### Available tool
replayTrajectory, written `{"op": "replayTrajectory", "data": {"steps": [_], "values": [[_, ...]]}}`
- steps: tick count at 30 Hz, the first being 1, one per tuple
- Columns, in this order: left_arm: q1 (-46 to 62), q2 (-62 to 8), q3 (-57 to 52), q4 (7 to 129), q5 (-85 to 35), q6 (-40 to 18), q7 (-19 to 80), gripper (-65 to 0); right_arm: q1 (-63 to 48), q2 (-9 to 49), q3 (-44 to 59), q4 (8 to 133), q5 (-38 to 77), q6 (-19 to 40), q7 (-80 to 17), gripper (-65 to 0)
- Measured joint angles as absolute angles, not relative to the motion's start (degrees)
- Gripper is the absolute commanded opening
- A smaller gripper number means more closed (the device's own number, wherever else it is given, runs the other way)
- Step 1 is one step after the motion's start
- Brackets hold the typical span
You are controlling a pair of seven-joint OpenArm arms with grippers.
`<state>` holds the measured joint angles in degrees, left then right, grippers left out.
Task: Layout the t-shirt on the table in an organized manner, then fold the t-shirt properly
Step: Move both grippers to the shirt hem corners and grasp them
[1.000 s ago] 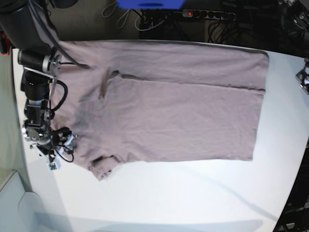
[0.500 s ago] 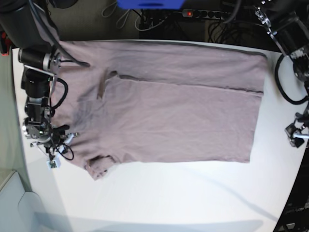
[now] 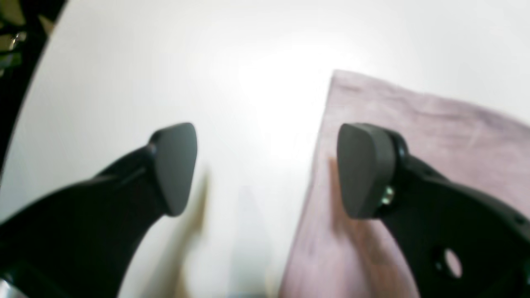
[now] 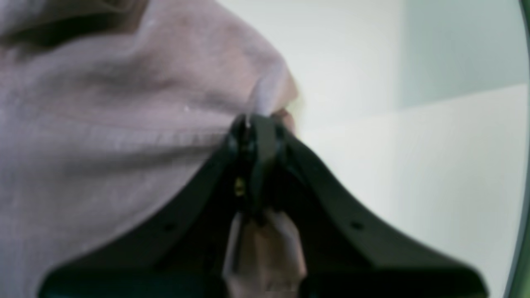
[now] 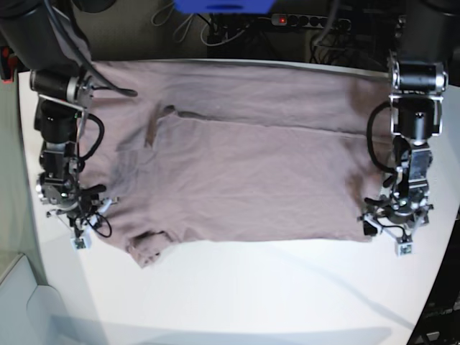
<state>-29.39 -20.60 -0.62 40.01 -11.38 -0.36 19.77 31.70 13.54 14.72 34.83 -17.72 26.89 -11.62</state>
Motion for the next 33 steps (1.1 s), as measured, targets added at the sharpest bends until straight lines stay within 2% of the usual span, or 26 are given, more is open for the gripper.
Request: {"op": "replayTrajectory", "data": {"steps": [8,14,17,21,25,33], "values": [[-29.6,-16.7,0.1,33.2,-11.2,-0.4,10.9,-13.8,31.7,13.3,14.7,34.8,-17.8,26.9,-11.5,-65.0],[-30.3,-16.4,0.1,29.0,-12.1,-0.5,6.3,-14.7,31.7,13.0,14.6,34.8,-18.0,26.8,-11.5,-65.0],[-30.6,-16.4,0.0,26.5,-12.5,-1.4,3.9,-23.4,31.7,12.6,14.6,34.8,-18.0,26.7,-11.5,-65.0],[-31.0,-15.8,0.0,25.6,-12.6,-1.7,3.5,-46.5,31.8,12.5,14.6,34.8,-18.0,26.7,-11.5,-65.0],[-31.0,-15.4,0.0,25.6,-12.2,-1.7,3.5,-65.0,31.9,12.5,14.6,34.8,-18.0,26.7,-11.5,-65.0],[-30.3,-15.6,-0.3,28.4,-12.0,-1.2,5.9,-65.0,32.1,12.5,14.6,35.0,-18.0,26.8,-11.8,-65.0]]}}
